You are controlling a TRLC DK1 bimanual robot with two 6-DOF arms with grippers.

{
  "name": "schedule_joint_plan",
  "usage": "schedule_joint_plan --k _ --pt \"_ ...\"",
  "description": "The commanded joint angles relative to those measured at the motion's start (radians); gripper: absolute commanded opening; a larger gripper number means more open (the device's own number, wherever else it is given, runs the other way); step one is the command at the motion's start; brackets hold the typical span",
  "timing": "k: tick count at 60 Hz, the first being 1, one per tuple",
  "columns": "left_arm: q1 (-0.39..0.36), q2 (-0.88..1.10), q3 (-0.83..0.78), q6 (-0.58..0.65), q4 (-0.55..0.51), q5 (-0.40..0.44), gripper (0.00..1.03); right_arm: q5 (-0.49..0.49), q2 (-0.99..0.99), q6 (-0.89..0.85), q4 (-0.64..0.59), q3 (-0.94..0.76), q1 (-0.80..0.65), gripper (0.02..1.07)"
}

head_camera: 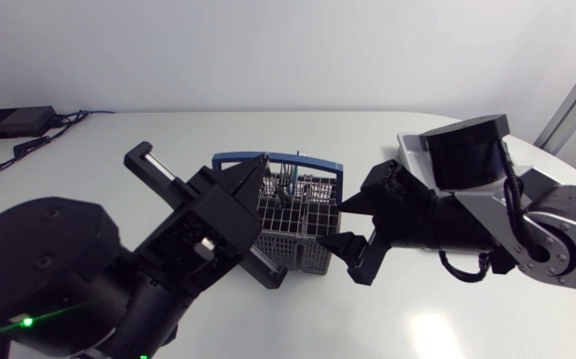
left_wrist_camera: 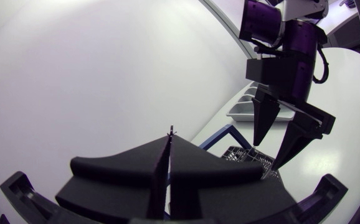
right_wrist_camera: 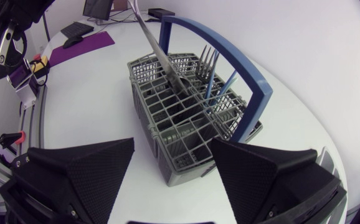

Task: Unload the cutlery basket into the drawer organizer.

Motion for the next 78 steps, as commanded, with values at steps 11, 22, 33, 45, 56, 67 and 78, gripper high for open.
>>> schedule_joint_plan --k 11,22,33,45,56,67,78 --pt "0.000 -0.005 -0.009 0.110 0.029 0.133 0.03 -0.005 0.014 0.006 0.010 -0.004 0.027 0.91" --pt "0.025 0.005 0.031 0.122 0.029 0.194 0.03 -0.005 0.017 0.007 0.011 -0.006 0.036 0.91" --pt "0.034 0.009 0.060 0.133 -0.006 0.249 0.03 0.012 0.042 0.018 0.011 -0.004 0.048 0.91" --pt "0.051 0.031 0.134 0.124 -0.098 0.292 0.03 0.016 0.051 0.019 0.011 -0.006 0.047 0.91" --pt "0.080 0.046 0.200 0.081 -0.221 0.331 0.03 0.016 0.045 0.019 0.010 -0.012 0.045 0.91" --pt "0.106 0.049 0.260 0.038 -0.352 0.386 0.03 0.016 0.040 0.018 0.008 -0.019 0.042 0.91" --pt "0.128 0.060 0.332 -0.010 -0.491 0.440 0.03 0.016 0.031 0.018 0.006 -0.021 0.042 0.91"
